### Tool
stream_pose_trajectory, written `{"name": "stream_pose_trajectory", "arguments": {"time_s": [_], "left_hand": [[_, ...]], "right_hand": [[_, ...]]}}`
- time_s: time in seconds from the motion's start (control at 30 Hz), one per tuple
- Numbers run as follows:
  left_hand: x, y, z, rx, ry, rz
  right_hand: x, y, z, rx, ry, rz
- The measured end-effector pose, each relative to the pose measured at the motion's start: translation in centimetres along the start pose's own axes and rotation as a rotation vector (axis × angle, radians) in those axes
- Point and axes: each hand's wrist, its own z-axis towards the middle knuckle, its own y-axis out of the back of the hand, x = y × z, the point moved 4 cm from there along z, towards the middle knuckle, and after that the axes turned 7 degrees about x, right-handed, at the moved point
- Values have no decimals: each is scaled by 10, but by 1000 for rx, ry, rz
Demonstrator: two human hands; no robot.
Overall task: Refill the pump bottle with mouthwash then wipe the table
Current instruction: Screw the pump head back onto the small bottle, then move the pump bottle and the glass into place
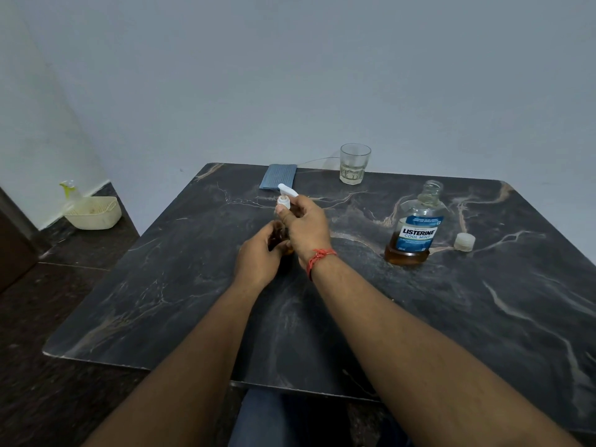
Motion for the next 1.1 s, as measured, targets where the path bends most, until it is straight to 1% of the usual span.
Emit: {"name": "stream_pose_trajectory", "arguments": {"time_s": [0.13,0.3,0.37,0.43,0.5,0.57,0.63,0.7,0.8,0.93,1.03,1.1], "left_hand": [[2,-1,0,7,2,-45],[1,0,-2,25,-13,-26],[0,1,-3,25,-23,18],[-1,2,-6,9,-26,64],[-2,2,-9,-10,-11,207],[-2,2,-15,-15,11,431],[-1,2,-22,-8,12,634],[2,6,-26,9,7,775],[6,16,-29,56,33,881],[13,31,-22,111,54,949],[15,38,-12,120,39,984],[17,41,-5,119,26,995]], "right_hand": [[-1,1,-2,11,10,7],[-9,16,-10,122,-14,-31],[-14,33,-17,100,-46,-100],[-19,52,-26,67,-81,-242],[-25,69,-35,61,-103,-406],[-28,82,-43,81,-93,-570],[-28,91,-47,106,-85,-687],[-25,96,-47,102,-76,-769],[-18,100,-42,91,-90,-800],[-16,102,-23,81,-120,-836],[-18,103,1,33,-142,-859],[-20,104,24,-12,-166,-821]]}}
